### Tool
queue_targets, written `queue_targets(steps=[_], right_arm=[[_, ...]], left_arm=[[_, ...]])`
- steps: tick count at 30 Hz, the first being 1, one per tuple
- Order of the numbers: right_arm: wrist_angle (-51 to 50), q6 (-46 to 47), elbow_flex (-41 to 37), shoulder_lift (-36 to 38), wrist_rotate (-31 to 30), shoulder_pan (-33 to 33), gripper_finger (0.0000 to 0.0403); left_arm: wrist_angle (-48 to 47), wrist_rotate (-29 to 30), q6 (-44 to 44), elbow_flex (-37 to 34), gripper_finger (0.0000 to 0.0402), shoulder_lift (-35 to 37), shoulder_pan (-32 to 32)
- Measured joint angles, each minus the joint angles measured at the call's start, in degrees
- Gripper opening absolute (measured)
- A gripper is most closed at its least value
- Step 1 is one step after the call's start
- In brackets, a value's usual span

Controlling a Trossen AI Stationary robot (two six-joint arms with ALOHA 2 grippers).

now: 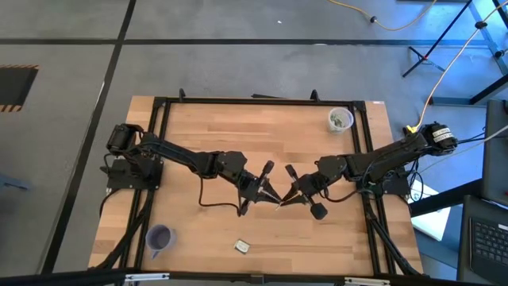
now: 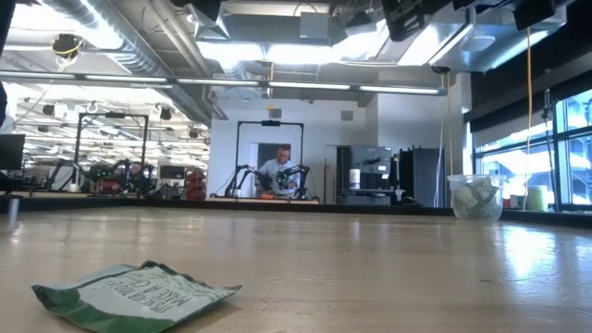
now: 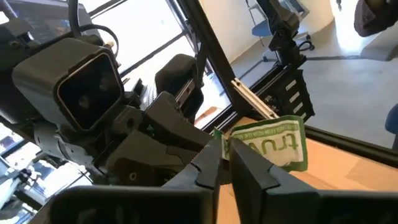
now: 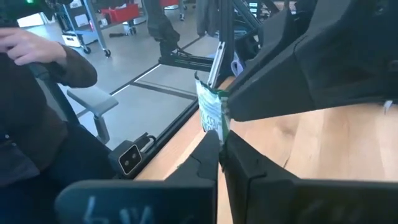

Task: Pick and place Stevia / Truvia into bins
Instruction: Put the left green stevia packet into the transparent container

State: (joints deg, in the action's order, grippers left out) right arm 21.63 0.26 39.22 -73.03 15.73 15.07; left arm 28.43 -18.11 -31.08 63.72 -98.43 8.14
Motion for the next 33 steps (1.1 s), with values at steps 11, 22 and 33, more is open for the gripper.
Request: queue_targets(steps=[11, 22, 33], right_arm=[[-9.52, 6.19, 0.84, 4.12, -5.56, -0.54, 0.0006], [-78.78, 27.59, 21.69, 10.03, -43.77, -13.08, 0.0006], [-94.76, 30.81, 20.34, 9.25, -44.79, -38.30, 0.0006]], left_arm=[[-16.42, 13.69, 5.51, 0.09, 0.0106, 7.82, 0.26], [-37.78, 17.09, 25.87, 0.04, 0.0099, 10.93, 2.58], [-40.46, 17.09, 28.40, 0.02, 0.0090, 10.38, 4.57]])
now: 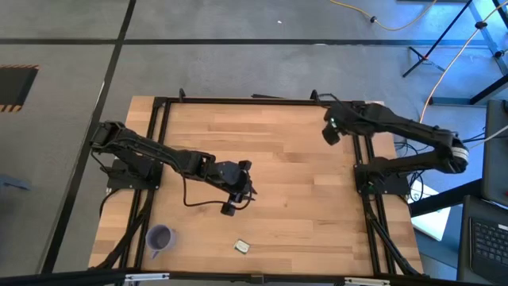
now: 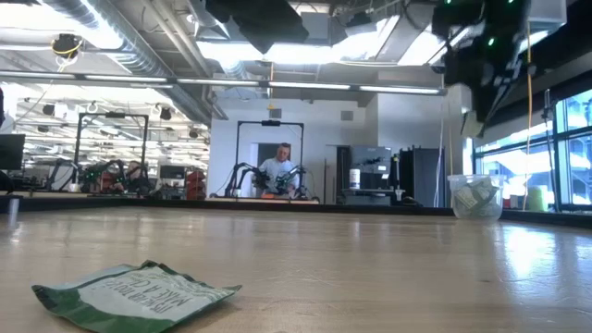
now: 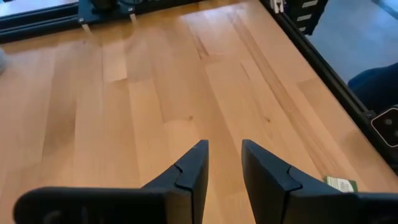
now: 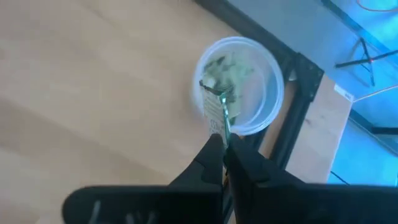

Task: Pick and place Stevia / Truvia into bins
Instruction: Put the left green stevia packet into the transparent container

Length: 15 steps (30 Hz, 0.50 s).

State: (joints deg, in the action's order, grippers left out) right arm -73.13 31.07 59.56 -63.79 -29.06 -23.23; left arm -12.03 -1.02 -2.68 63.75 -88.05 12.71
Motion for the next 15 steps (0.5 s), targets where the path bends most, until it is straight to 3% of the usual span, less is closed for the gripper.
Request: queue_targets(steps=[8, 15], right_arm=[[12.06, -10.46, -4.68, -4.16, 1.47, -12.82, 0.0006], [16.45, -16.51, -6.77, -9.23, 6.55, -19.61, 0.0006]], left_arm=[[-0.05, -0.02, 0.63, 0.00, 0.0087, 0.00, 0.02], [-0.24, -0.02, 0.59, 0.00, 0.0086, 0.00, 0.02]])
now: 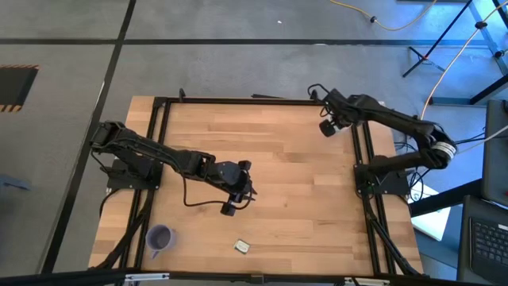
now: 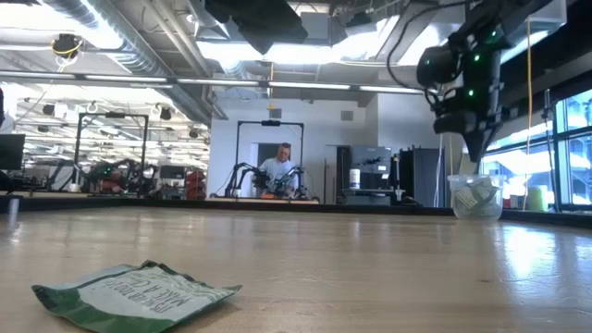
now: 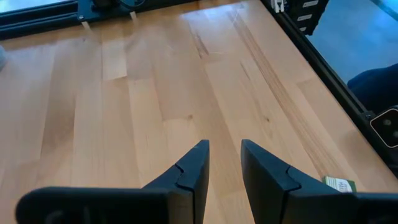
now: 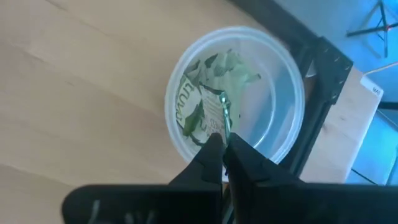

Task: Pick and place Stevia / Truvia into bins
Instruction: Put the left green stevia packet into the transparent container

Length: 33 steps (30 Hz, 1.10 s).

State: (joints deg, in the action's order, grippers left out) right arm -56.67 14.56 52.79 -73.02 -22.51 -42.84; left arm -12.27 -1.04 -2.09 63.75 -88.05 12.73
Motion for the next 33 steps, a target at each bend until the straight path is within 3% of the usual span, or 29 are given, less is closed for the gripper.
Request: queue_targets(steps=[12, 33], right_arm=[[0.84, -3.49, -0.57, -5.39, 0.28, -1.52, 0.0034], [3.73, -4.56, -0.57, -5.37, -2.90, -1.67, 0.0037]], left_arm=[[-0.09, -0.01, -0.01, 0.00, 0.0086, 0.00, 0.00], [-0.50, -0.39, 0.86, 0.00, 0.0086, 0.00, 0.00]])
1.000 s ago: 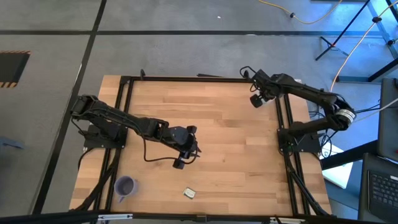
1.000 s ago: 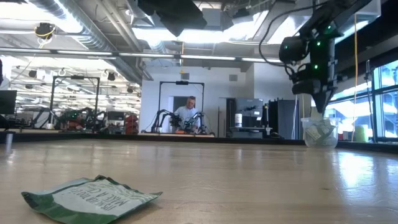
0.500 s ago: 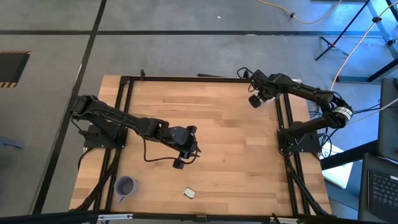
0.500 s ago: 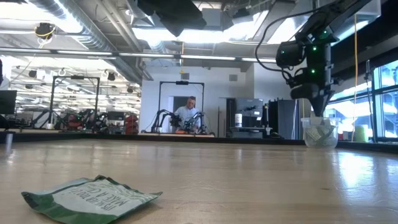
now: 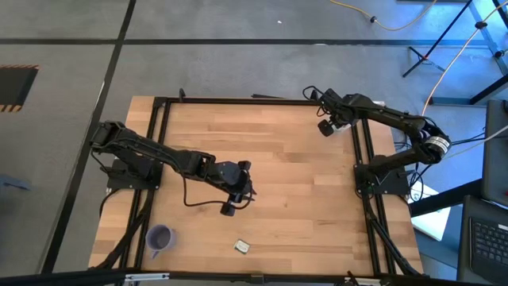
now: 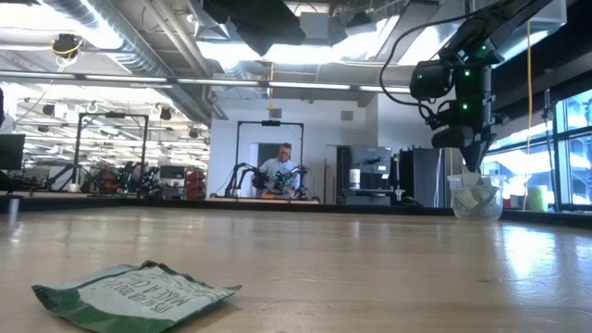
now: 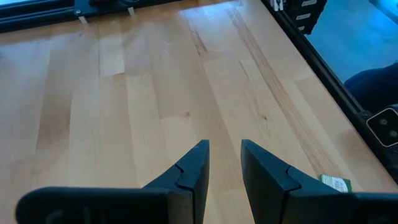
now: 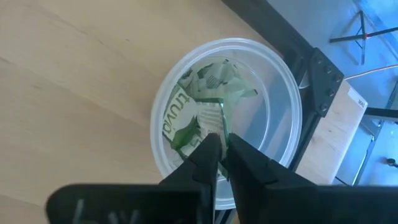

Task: Pick and place Stevia / Truvia into bins
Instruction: Put the left green stevia packet into the transparent container, then put the green stevia packet into the transparent container

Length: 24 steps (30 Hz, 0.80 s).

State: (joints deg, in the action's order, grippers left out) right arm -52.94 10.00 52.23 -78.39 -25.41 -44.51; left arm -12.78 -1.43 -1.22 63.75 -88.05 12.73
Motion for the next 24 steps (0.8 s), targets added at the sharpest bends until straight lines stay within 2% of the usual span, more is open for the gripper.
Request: queue_targets(steps=[5, 14, 19, 24], right_arm=[[-0.27, 0.02, 0.00, 0.00, 0.02, -0.19, 0.0047], [-0.59, 1.74, 0.00, 0.02, -0.54, -2.65, 0.0124], [-0.29, 1.87, 0.00, 0.54, -2.12, -2.95, 0.0131], [3.17, 1.74, 0.01, 5.01, -2.73, -1.58, 0.0131]], left_arm=[[-0.64, -0.16, 0.03, 0.00, 0.0086, 0.00, 0.00], [-1.29, -0.16, 1.11, 0.00, 0.0086, 0.00, 0.05], [-2.48, -0.10, 0.69, 0.00, 0.0086, 0.00, 0.78], [-5.23, 0.22, -2.05, -0.04, 0.0086, -0.57, 4.11]])
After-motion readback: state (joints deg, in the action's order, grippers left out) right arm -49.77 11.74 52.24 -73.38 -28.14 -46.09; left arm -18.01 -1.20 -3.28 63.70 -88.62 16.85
